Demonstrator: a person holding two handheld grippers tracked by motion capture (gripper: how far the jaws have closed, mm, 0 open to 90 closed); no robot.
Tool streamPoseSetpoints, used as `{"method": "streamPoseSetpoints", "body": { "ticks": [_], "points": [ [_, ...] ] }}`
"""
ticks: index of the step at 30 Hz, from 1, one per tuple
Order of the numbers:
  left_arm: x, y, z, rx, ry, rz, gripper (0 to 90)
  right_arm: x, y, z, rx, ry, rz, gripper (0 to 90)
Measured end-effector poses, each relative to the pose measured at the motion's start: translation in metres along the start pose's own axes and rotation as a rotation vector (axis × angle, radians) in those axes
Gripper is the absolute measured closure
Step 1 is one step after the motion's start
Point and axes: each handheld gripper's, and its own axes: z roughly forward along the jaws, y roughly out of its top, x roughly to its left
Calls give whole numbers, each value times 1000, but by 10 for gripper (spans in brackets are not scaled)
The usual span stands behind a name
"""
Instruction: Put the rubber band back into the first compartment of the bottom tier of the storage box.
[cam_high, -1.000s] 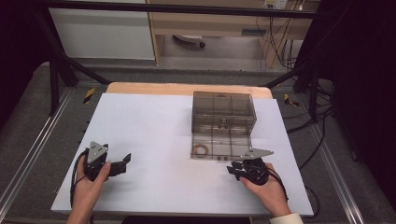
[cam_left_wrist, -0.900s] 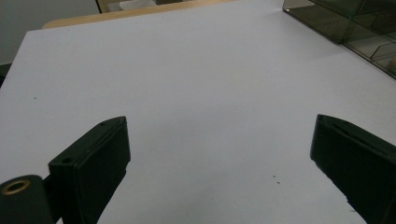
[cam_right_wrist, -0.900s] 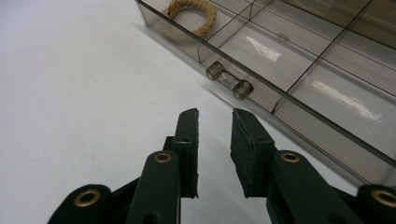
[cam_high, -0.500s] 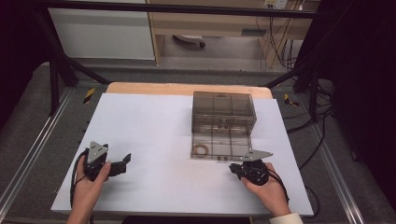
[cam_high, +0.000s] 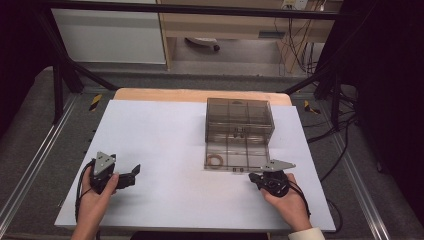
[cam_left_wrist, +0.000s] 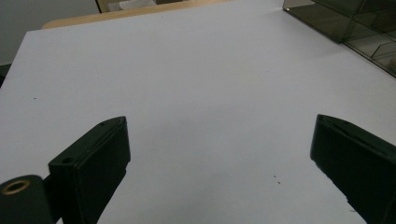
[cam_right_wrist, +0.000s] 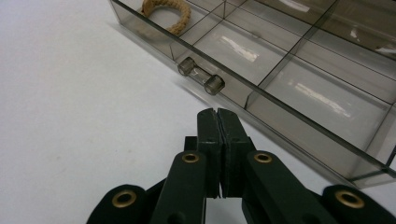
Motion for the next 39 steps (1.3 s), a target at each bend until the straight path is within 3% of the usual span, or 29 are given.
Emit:
{"method": "streamPoseSetpoints", "body": {
  "ticks": [11, 17, 39],
  "points": [
    [-1, 0, 1, 6, -1, 5, 46, -4, 2, 4, -9, -13, 12, 900],
    [0, 0, 1, 9, -1, 7, 46, -3, 3, 11, 5, -23, -5, 900],
    [-1, -1, 1, 12, -5, 9, 47, -6, 4, 18, 29, -36, 1, 900]
  ]
}}
